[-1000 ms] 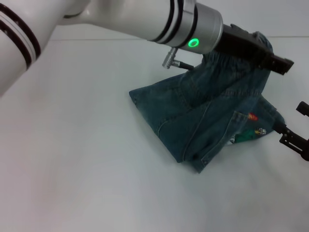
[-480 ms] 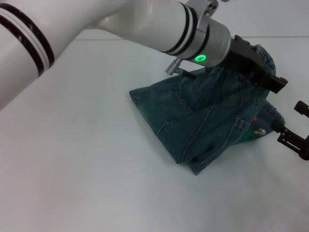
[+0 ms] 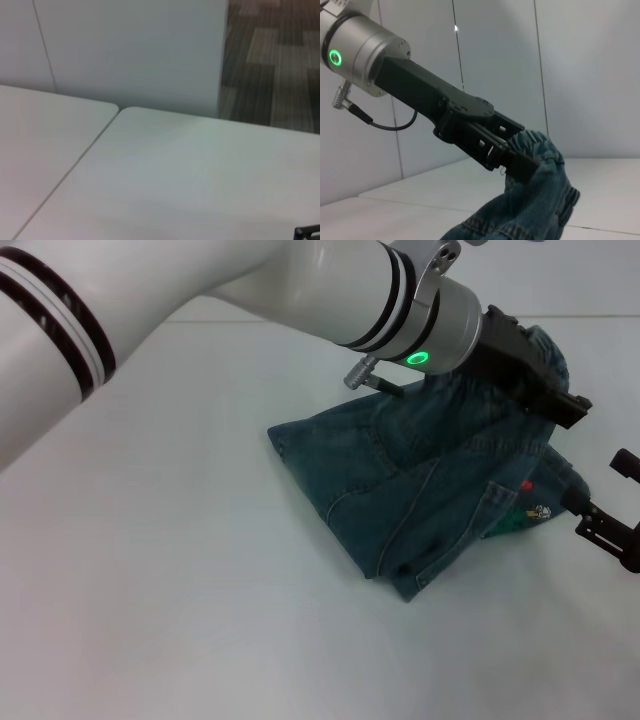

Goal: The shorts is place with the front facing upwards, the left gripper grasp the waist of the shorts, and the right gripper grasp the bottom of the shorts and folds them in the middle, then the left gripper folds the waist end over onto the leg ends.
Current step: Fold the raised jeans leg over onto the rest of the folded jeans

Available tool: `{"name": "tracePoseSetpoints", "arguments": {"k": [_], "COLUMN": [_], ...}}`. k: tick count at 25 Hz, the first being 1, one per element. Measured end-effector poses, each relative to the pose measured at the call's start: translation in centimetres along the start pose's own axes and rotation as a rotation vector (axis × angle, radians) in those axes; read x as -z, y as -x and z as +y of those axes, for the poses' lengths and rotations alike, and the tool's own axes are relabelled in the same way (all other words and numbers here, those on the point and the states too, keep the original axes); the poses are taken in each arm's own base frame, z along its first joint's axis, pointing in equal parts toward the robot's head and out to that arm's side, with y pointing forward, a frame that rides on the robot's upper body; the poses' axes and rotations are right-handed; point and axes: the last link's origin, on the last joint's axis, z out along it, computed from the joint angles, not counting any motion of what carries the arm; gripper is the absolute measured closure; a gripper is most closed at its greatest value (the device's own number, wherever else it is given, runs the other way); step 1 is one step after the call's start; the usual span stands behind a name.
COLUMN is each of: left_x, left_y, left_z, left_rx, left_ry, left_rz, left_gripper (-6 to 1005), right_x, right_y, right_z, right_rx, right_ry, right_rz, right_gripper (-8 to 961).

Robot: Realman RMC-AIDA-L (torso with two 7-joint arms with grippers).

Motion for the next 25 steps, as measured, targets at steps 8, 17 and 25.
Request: {"name": "tracePoseSetpoints", "arguments": {"k": [8, 17, 25], "left_x": [0.9, 1.0, 0.2], "left_y": [-0.3, 0.2, 0.9], "left_z": [-1.2, -1.4, -0.4], "left_rx": [0.115, 0.151, -0.005], "left_ry": [-0.026, -0.026, -0.056], "left_rz": [0.033, 0.012, -0.068], "left_gripper": [114, 113, 113], "right_x": [-0.1, -0.2, -0.4], "right_y": [0.0, 0.1, 0.2], "right_z": [0.0, 0.1, 0.0], "right_rx": [0.002, 0.003, 0.006], "right_ry": [0.006, 0.009, 0.012], "right_rz": [0.001, -0.002, -0.006], "right_gripper": [70, 72, 71]}}
